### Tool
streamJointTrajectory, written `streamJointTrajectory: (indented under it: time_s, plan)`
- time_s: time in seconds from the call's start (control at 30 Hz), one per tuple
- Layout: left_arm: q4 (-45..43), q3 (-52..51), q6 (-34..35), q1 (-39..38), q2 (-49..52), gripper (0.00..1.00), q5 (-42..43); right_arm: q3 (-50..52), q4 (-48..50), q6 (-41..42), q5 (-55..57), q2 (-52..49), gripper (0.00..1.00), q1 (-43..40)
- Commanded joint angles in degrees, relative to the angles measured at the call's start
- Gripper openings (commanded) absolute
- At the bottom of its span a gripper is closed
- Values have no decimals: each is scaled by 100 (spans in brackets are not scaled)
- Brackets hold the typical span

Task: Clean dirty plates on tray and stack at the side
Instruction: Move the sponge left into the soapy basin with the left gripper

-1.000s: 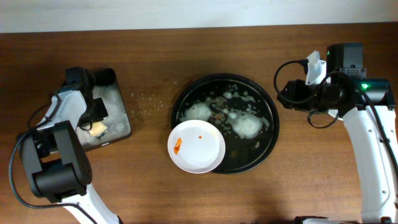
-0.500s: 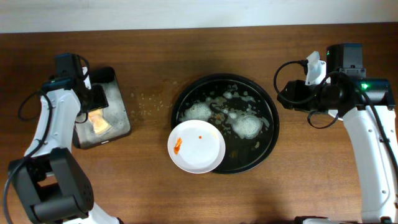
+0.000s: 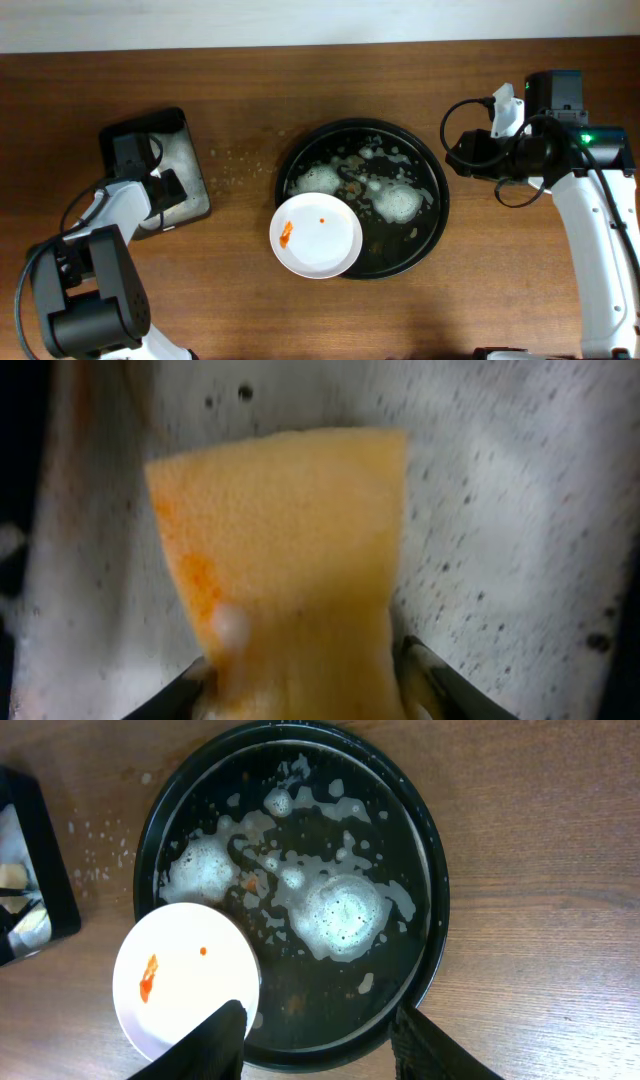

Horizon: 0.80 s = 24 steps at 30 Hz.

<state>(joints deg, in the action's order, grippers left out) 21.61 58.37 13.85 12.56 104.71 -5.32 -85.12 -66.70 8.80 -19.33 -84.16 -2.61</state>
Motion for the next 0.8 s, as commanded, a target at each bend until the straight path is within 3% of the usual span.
streamJointTrajectory:
  time_s: [0.0,0.13,0.4,0.43,0.5,0.53,0.57,0.6,0.77]
  plan:
    - [352,-50,66,20,-269,59,57,-7,9,-44,70,44,49,39]
    - [387,-48,-20,20,-999,59,-28,-7,7,-42,70,44,49,39]
    - [111,-50,-20,24,-24,58,-48,-7,0,-42,70,44,49,39]
    - [48,-50,-20,24,39,49,-46,-7,-2,-42,68,44,49,39]
    - [9,-48,-20,24,-2,40,-44,-7,0,-42,68,44,49,39]
    - [35,-48,-20,24,-90,45,-44,-7,0,-44,68,44,49,39]
    - [90,-48,-20,24,-162,58,-48,-7,0,-42,70,44,49,39]
    - [166,-46,-20,24,-280,61,-46,-7,0,-42,68,44,49,39]
    - [245,-48,-20,24,-804,61,-205,-7,0,-42,70,44,49,39]
